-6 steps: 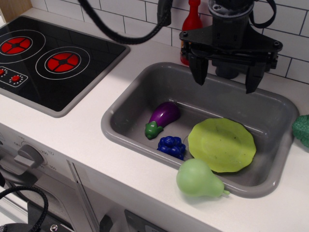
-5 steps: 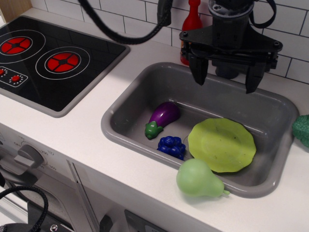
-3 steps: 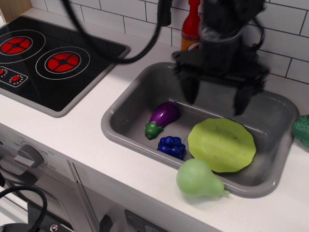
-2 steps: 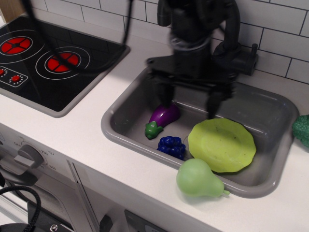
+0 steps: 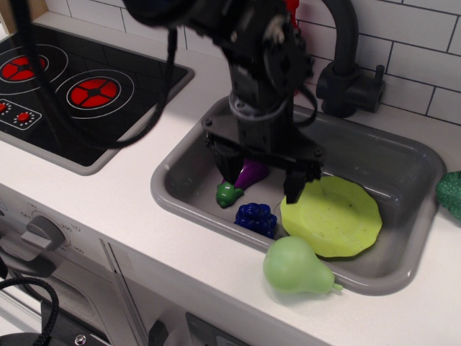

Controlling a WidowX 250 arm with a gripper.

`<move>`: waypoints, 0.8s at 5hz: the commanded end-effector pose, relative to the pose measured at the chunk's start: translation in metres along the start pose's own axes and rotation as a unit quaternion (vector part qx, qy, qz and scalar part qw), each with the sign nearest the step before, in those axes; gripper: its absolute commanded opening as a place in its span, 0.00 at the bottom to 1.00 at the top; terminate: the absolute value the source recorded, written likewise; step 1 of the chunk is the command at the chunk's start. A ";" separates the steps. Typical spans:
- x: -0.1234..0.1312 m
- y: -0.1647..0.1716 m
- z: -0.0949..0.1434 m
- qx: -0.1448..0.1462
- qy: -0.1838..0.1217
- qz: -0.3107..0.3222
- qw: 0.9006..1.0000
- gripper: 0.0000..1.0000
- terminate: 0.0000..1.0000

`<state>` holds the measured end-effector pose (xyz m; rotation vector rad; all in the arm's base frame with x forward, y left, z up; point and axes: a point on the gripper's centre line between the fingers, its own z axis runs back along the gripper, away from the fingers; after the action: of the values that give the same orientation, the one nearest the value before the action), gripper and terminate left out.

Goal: Put blueberries on plate sink

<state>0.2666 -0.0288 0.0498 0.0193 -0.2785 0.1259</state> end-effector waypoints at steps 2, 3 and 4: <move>0.000 0.006 -0.026 0.028 -0.013 0.019 0.999 1.00 0.00; -0.005 0.007 -0.037 0.037 -0.009 0.020 0.999 1.00 0.00; -0.009 0.006 -0.043 0.034 -0.006 0.022 0.999 1.00 0.00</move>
<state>0.2657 -0.0226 0.0006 0.0879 -0.2685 0.1840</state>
